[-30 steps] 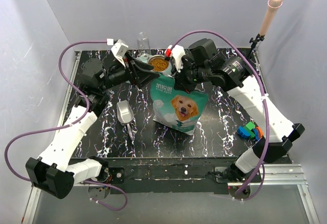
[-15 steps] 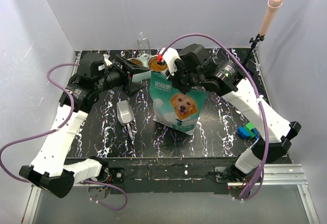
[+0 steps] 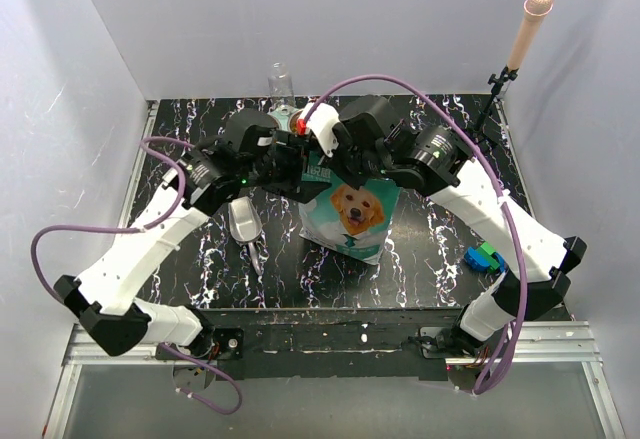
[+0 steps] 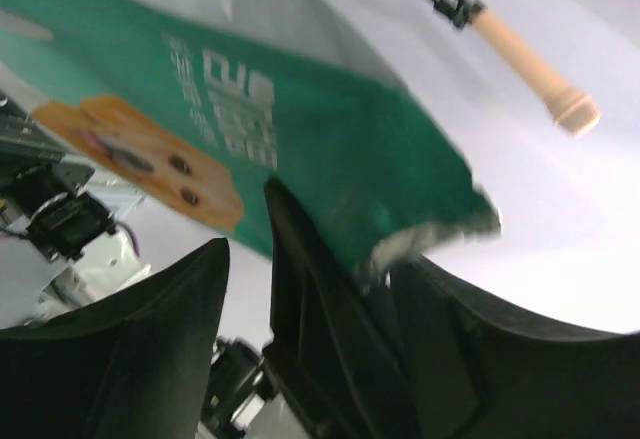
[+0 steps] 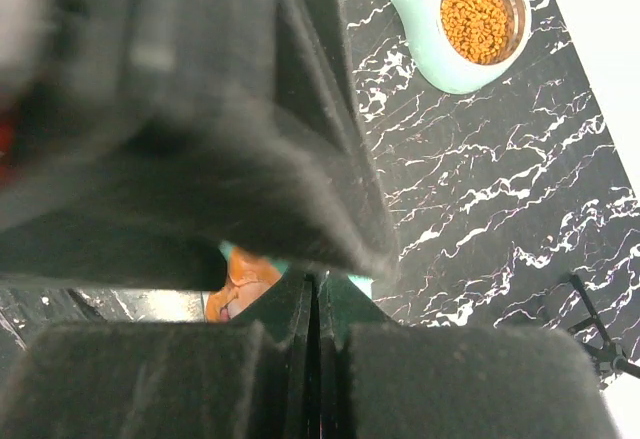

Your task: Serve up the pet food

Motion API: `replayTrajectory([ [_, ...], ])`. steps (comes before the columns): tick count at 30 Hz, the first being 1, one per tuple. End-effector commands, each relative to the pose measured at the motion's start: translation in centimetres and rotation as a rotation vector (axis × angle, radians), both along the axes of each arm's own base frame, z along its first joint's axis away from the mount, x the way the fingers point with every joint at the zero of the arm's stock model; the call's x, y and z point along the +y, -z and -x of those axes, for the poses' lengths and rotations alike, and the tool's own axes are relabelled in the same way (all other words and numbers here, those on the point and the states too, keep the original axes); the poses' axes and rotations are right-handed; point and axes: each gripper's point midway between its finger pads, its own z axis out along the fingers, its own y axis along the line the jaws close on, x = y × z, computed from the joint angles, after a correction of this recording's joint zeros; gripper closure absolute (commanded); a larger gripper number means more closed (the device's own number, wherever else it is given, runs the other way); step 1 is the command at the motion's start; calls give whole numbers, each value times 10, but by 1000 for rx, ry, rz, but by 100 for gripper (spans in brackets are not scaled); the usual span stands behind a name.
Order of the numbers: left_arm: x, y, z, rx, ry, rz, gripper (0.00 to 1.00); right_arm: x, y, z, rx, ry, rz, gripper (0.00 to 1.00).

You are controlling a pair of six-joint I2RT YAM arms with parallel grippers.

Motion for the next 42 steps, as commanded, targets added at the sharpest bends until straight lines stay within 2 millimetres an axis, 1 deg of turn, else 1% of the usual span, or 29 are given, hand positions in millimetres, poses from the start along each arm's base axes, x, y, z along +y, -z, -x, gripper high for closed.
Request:
replayTrajectory([
  [1,15,6,-25,-21,-175,-57,42,9,-30,-3,-82,-14,-92,99],
  [3,22,8,-32,-46,-217,-87,47,10,-29,0,-76,-25,-97,99],
  [6,22,7,-43,-116,-237,-87,72,7,-29,3,-75,-26,-101,99],
  [7,20,5,-45,-141,-233,-82,78,5,-29,4,-77,-30,-99,98],
  [10,23,4,-49,-178,-236,-108,100,-4,-25,2,-107,-17,-71,87],
  [11,25,3,-49,-176,-245,-113,100,-9,-25,1,-123,-6,-60,82],
  [12,25,3,-48,-172,-244,-115,100,-13,-22,0,-137,-3,-43,66],
  [13,26,2,-48,-166,-249,-113,100,-17,-20,-1,-150,-4,-27,57],
  [14,25,2,-46,-150,-248,-110,100,-21,-18,0,-158,-8,-11,49],
  [15,25,3,-45,-132,-246,-115,100,-23,-16,1,-160,-17,6,45],
  [17,23,-1,-44,-127,-233,-112,100,-29,-14,-3,-185,-1,32,44],
  [18,22,-1,-43,-113,-231,-109,100,-32,-13,-6,-203,3,49,46],
  [20,21,-1,-41,-90,-227,-105,100,-36,-14,-9,-236,1,80,66],
  [21,21,-2,-40,-88,-227,-104,100,-38,-18,-12,-259,14,80,88],
  [22,22,-2,-40,-86,-224,-109,100,-40,-22,-15,-282,27,82,98],
  [24,21,-1,-39,-92,-215,-117,100,-42,-29,-14,-306,14,78,99],
  [25,22,1,-38,-91,-214,-120,95,-40,-33,-9,-305,-12,61,99],
  [27,23,6,-38,-88,-213,-129,69,-35,-39,2,-296,-67,16,99],
  [28,24,8,-38,-88,-217,-136,63,-36,-41,4,-298,-75,4,99],
  [29,27,10,-39,-94,-227,-150,59,-36,-42,5,-298,-81,-1,99],
  [30,30,11,-40,-101,-236,-158,57,-36,-43,6,-297,-82,-4,99],
  [32,37,11,-45,-145,-270,-181,57,-34,-44,10,-286,-104,-14,99],
  [34,45,12,-49,-168,-293,-213,58,-32,-47,12,-282,-110,-34,99],
  [36,45,9,-52,-200,-296,-217,67,-27,-48,13,-271,-120,-49,99],
  [37,44,8,-53,-209,-291,-208,78,-25,-47,13,-264,-124,-49,99],
  [38,41,7,-54,-222,-281,-203,91,-22,-48,13,-259,-129,-57,99],
  [39,39,6,-56,-236,-276,-202,98,-20,-47,12,-255,-126,-59,99],
  [40,40,3,-56,-247,-272,-206,100,-16,-48,10,-259,-123,-73,88],
  [42,40,-1,-54,-248,-270,-210,100,-7,-47,7,-269,-133,-90,71],
])
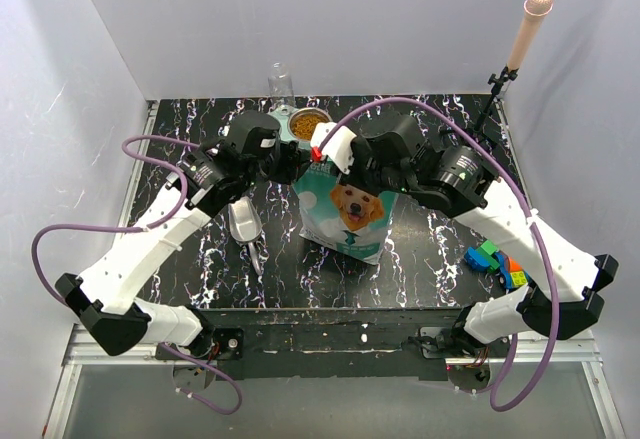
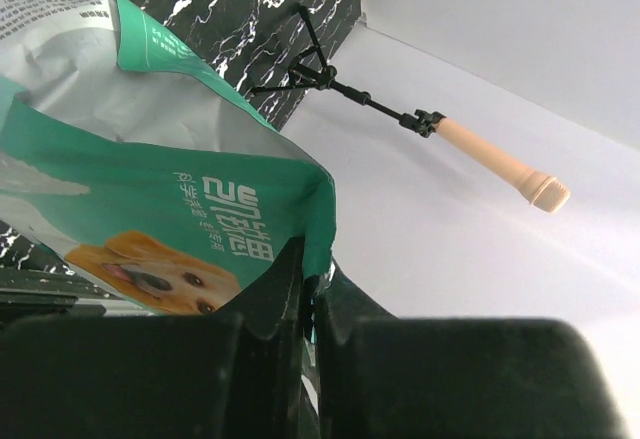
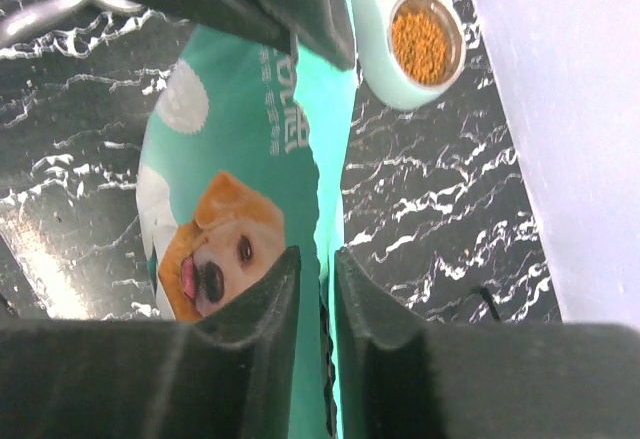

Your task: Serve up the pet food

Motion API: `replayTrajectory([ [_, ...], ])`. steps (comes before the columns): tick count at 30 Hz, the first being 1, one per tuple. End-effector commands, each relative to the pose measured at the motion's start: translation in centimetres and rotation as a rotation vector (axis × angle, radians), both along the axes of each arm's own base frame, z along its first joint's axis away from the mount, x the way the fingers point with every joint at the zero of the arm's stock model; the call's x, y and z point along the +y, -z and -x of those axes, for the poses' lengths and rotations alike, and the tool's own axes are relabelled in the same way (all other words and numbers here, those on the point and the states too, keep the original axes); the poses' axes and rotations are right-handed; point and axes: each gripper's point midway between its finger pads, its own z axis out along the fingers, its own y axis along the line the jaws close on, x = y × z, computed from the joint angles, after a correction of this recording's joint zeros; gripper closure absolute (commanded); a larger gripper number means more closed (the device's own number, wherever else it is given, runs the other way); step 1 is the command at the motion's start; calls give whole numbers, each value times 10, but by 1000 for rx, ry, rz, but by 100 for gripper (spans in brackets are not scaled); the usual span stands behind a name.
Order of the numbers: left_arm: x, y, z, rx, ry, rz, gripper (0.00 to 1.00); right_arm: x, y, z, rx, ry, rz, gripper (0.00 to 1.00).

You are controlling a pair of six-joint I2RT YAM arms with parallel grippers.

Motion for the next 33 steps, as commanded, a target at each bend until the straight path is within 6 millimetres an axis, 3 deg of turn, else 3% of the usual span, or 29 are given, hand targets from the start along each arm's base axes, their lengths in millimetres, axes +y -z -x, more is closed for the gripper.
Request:
replayTrajectory([
  [1,16,-26,-9,-101,-57,-13,100,29,-45,-3,-90,-55,-182,64],
  [5,18,-36,-6,-66,-65,-3,100,50,-50,-13,-166,-74,-178,58],
  [10,12,-39,1,-7,-58,55,100,59,-38,-33,-242,-20,-53,63],
  [12,11,-41,0,-15,-53,62,100,57,-40,-35,-258,-10,-57,71],
  [13,10,-41,0,-14,-53,63,100,56,-41,-35,-261,-3,-59,87],
  [14,10,-38,0,-10,-52,58,98,55,-41,-35,-258,0,-53,98],
  [16,14,-33,1,-4,-65,49,71,54,-42,-29,-244,-33,-58,99],
  [17,16,-29,0,-1,-72,38,63,53,-41,-25,-237,-46,-63,99],
  [18,19,-25,0,-2,-79,14,57,52,-44,-22,-237,-51,-82,99],
  [21,25,-14,-2,-4,-91,-34,55,51,-46,-14,-225,-84,-101,99],
  [26,24,-2,-7,2,-93,-56,61,54,-45,-6,-195,-123,-107,99],
  [27,25,-2,-9,-4,-98,-61,67,54,-46,-5,-196,-126,-109,99],
  [29,22,-8,-15,-38,-89,-56,94,55,-46,-3,-191,-144,-107,99],
  [30,21,-13,-17,-53,-85,-51,100,56,-44,-5,-194,-142,-97,99],
  [31,18,-17,-17,-61,-75,-48,100,56,-40,-7,-196,-129,-80,96],
  [33,17,-25,-17,-67,-67,-52,100,56,-35,-14,-205,-103,-57,82],
])
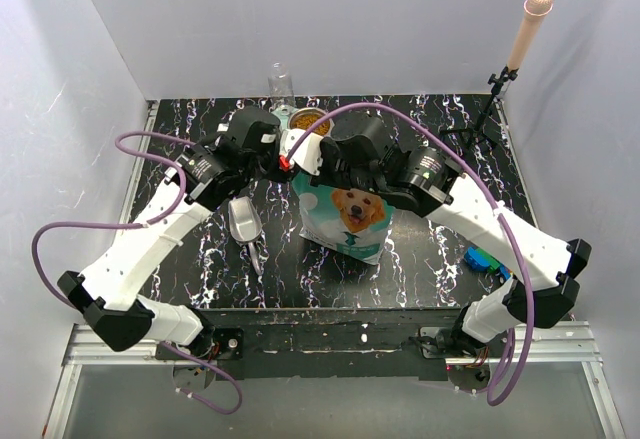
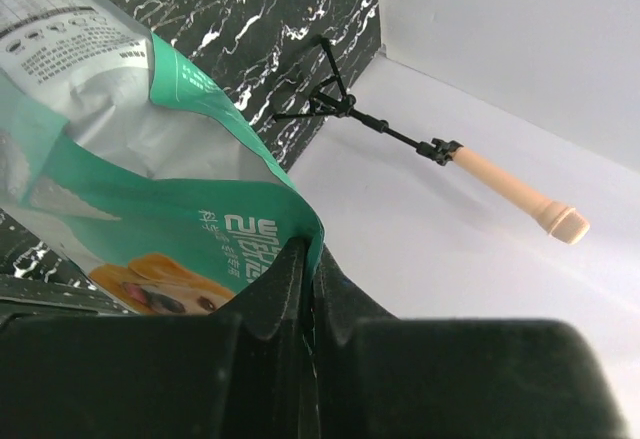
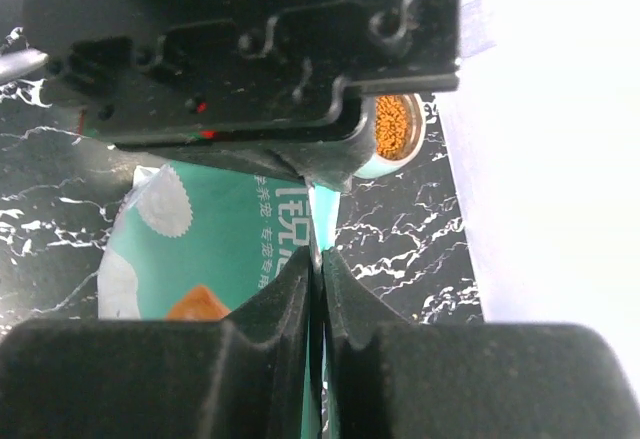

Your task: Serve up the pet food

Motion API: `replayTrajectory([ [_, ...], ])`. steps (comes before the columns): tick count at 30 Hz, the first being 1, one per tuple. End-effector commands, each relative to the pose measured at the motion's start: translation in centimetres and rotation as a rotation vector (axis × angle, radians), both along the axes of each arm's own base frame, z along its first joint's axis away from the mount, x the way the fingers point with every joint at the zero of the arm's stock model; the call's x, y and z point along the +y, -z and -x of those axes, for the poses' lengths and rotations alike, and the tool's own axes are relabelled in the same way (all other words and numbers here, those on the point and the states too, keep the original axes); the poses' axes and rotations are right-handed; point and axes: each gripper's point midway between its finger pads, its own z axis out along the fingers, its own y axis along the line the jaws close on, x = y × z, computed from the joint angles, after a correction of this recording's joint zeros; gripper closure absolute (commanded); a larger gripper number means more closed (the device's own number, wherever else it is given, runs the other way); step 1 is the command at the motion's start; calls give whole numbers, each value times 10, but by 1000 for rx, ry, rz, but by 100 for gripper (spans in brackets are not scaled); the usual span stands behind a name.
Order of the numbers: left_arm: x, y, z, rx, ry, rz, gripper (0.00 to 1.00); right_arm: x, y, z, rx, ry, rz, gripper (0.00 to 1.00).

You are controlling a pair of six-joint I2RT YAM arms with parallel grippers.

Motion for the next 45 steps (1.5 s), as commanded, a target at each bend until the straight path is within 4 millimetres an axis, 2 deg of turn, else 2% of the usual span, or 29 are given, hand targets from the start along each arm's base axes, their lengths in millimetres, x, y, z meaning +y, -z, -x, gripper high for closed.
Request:
replayTrajectory([
  [1,6,-35,-13,-95,-28,9,100,-1,-29,-4,-75,23,-63,75],
  [3,7,-43,-12,-98,-32,18,100,-1,-29,-8,-86,43,-70,68],
  [8,9,-54,-7,-83,-42,53,100,-5,-24,-17,-125,84,-40,67],
  [9,9,-55,-5,-80,-41,61,100,-7,-26,-20,-133,103,-42,74],
  [11,10,-56,-3,-73,-40,64,100,-8,-27,-24,-140,126,-37,96],
  [12,10,-54,-2,-65,-41,61,100,-9,-26,-23,-134,128,-33,99],
  [17,19,-54,0,-67,-71,57,100,-34,-15,-16,-64,172,-15,99],
  [20,21,-56,2,-68,-74,63,100,-33,-13,-7,-16,135,-13,98],
  [21,21,-56,2,-67,-75,67,100,-33,-11,-7,-15,140,-7,82],
  [22,22,-58,2,-72,-77,71,100,-33,-10,-7,-8,140,-9,77],
  [24,22,-58,2,-70,-79,72,100,-37,-5,-12,-23,163,13,76],
  [25,21,-58,2,-70,-77,74,100,-38,-6,-14,-30,176,13,77],
  [27,20,-58,3,-66,-68,76,100,-40,-6,-20,-40,209,27,93],
  [28,19,-57,3,-64,-65,79,100,-40,-8,-23,-45,235,27,99],
  [35,28,-61,5,-84,-93,76,100,-70,-10,-24,48,422,-11,99],
  [36,29,-62,6,-85,-98,83,100,-73,-12,-24,59,443,-22,96],
  [37,29,-61,7,-84,-94,81,100,-77,-14,-24,65,466,-26,83],
  [38,29,-60,7,-82,-96,82,100,-80,-15,-25,62,495,-25,78],
  [40,29,-60,7,-81,-98,89,100,-87,-14,-25,59,527,-13,77],
  [41,29,-60,7,-81,-96,89,100,-89,-13,-25,57,532,-6,81],
  [42,30,-60,7,-82,-98,92,100,-92,-11,-23,65,535,8,96],
  [45,30,-60,7,-85,-102,91,100,-100,-4,-17,96,554,34,99],
])
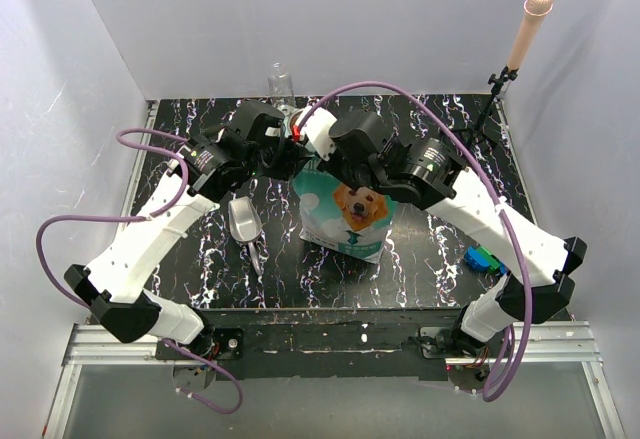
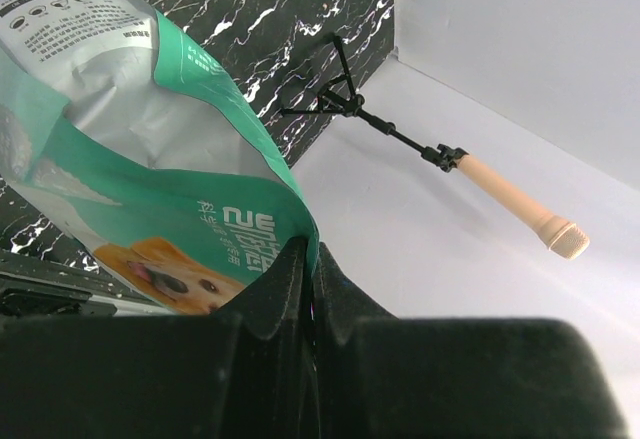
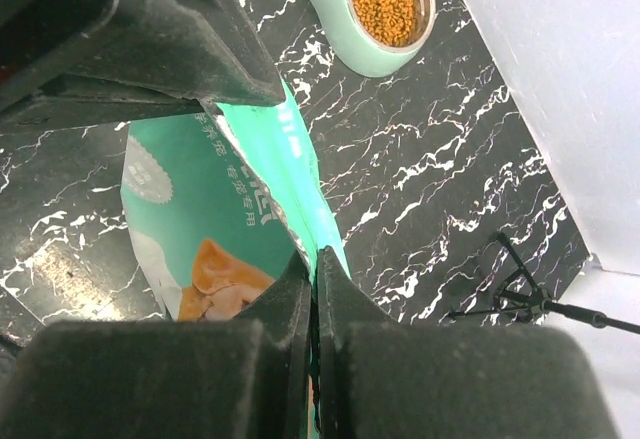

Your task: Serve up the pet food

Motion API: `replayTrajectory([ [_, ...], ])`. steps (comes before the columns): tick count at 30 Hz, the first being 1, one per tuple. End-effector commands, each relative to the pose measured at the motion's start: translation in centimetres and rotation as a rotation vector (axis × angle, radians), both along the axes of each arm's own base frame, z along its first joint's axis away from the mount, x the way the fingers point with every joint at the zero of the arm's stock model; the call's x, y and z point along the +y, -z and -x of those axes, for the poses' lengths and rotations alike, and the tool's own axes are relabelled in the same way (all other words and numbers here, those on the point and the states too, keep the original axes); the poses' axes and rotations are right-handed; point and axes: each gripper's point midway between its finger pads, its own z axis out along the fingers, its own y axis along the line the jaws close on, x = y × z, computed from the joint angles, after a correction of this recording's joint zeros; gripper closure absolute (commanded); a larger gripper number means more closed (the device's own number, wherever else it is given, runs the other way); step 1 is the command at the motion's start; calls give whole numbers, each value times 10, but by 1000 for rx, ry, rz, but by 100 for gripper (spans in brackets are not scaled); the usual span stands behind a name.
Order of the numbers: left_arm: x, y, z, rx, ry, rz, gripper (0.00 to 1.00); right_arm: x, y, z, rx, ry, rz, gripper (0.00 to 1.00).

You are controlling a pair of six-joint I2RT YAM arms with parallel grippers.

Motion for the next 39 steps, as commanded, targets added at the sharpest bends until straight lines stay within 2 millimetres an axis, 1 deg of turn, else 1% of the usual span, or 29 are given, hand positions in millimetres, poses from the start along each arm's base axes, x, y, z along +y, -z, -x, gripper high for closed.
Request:
replayTrajectory([
  [1,31,-58,7,-151,-83,97,100,-62,-11,-9,-34,217,87,99],
  [2,31,-58,7,-152,-84,97,100,-64,-12,-8,-28,222,86,99],
  [3,32,-58,7,-151,-88,96,100,-67,-17,-8,-41,235,70,96],
  [4,33,-59,8,-156,-91,98,100,-70,-21,-9,-57,252,63,76],
  [5,34,-58,9,-152,-94,100,100,-73,-22,-9,-63,258,66,76],
  [6,35,-58,10,-151,-94,100,100,-76,-24,-8,-67,260,71,86],
  [7,35,-56,9,-147,-99,102,100,-79,-24,-6,-65,257,79,98],
  [9,37,-54,11,-141,-101,99,100,-81,-22,-1,-46,244,77,99],
  [12,38,-51,12,-133,-106,98,100,-85,-20,0,-48,261,66,99],
  [13,39,-52,13,-134,-108,99,100,-88,-20,-1,-58,275,73,86],
  [14,40,-52,13,-135,-110,100,100,-90,-19,-1,-63,281,79,84],
  [16,41,-50,14,-131,-112,95,100,-97,-17,-2,-78,298,98,88],
  [17,41,-49,13,-130,-116,96,100,-99,-17,-2,-83,303,99,88],
  [18,41,-49,14,-131,-115,97,100,-103,-16,-2,-87,311,105,87],
  [19,42,-48,14,-128,-117,99,100,-104,-14,-1,-87,312,111,83],
  [20,42,-48,15,-128,-119,102,100,-104,-12,1,-80,299,110,89],
  [21,41,-47,15,-125,-116,104,100,-105,-10,3,-71,287,110,98],
  [22,42,-47,15,-126,-117,106,100,-106,-10,8,-54,270,98,99],
  [23,42,-47,16,-126,-117,106,100,-106,-9,8,-55,268,92,99],
  [26,43,-45,16,-124,-121,102,100,-116,-11,7,-73,304,85,99],
  [27,45,-46,17,-128,-122,105,100,-120,-12,5,-79,322,81,83],
  [28,46,-45,17,-126,-125,101,100,-122,-12,4,-84,325,85,81],
  [29,46,-44,17,-124,-127,102,100,-124,-12,4,-89,326,89,83],
  [31,45,-44,18,-122,-125,101,100,-128,-11,4,-86,326,94,96],
  [32,46,-44,18,-123,-127,102,100,-129,-10,4,-82,328,96,99],
  [36,44,-45,17,-125,-121,103,100,-131,-8,6,-61,323,86,99],
  [37,44,-45,17,-124,-121,102,100,-135,-9,5,-73,345,83,86],
  [38,43,-45,17,-124,-119,101,100,-138,-9,3,-85,359,86,79],
  [39,43,-45,17,-124,-119,101,100,-140,-9,4,-87,359,90,83],
])
